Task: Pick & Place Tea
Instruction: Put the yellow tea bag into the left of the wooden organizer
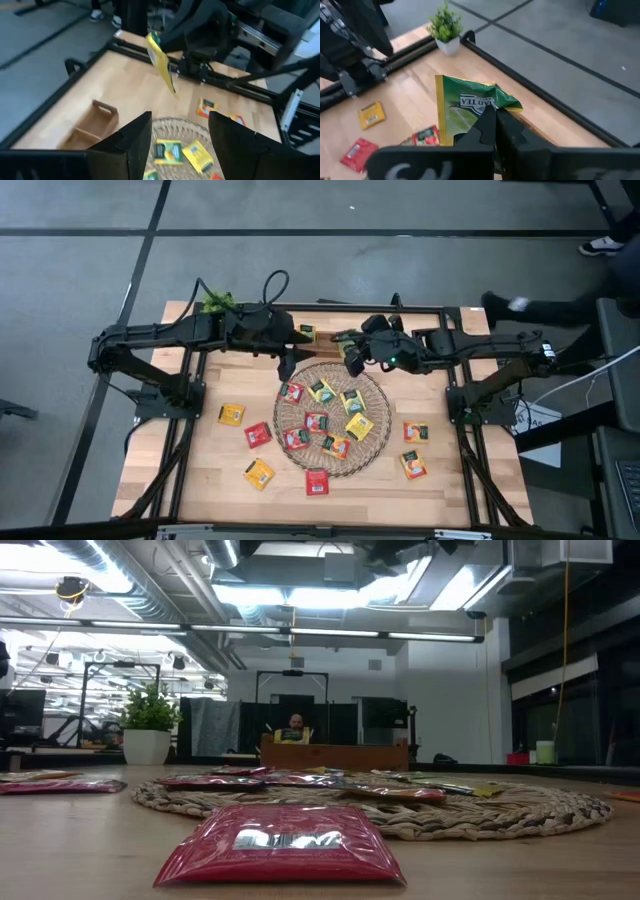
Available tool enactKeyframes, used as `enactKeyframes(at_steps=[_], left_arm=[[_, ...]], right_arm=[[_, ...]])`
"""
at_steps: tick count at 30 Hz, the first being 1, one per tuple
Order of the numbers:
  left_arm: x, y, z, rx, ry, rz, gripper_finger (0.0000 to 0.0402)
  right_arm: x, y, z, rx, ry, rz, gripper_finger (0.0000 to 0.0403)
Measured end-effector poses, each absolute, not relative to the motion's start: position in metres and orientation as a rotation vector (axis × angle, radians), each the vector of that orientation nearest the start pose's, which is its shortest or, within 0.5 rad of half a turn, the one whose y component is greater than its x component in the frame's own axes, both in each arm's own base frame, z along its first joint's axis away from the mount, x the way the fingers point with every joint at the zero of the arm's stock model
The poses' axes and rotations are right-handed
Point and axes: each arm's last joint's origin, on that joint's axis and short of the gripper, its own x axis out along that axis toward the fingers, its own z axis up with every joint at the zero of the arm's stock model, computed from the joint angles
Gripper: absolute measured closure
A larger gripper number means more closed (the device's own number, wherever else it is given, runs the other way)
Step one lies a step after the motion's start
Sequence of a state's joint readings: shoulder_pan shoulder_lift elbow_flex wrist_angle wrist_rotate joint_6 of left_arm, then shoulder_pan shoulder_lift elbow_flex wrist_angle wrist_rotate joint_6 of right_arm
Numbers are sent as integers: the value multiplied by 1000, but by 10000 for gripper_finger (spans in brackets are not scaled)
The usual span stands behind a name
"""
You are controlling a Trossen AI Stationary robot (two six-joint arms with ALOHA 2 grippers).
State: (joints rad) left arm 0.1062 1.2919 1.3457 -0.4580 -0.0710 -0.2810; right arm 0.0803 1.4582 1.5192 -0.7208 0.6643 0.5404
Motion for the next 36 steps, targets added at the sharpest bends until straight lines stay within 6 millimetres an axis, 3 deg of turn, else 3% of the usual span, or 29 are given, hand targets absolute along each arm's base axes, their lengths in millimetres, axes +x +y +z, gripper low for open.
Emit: enactKeyframes(at_steps=[14, 25, 36], left_arm=[[300, 36, 388, -236, 293, 252, 217], [300, 42, 390, -252, 252, 314, 217], [300, 46, 391, -281, 245, 284, 217]], right_arm=[[309, 7, 394, 290, 350, -680, 401], [309, 8, 394, 234, 378, -653, 400], [323, 10, 379, 138, 456, -617, 401]])
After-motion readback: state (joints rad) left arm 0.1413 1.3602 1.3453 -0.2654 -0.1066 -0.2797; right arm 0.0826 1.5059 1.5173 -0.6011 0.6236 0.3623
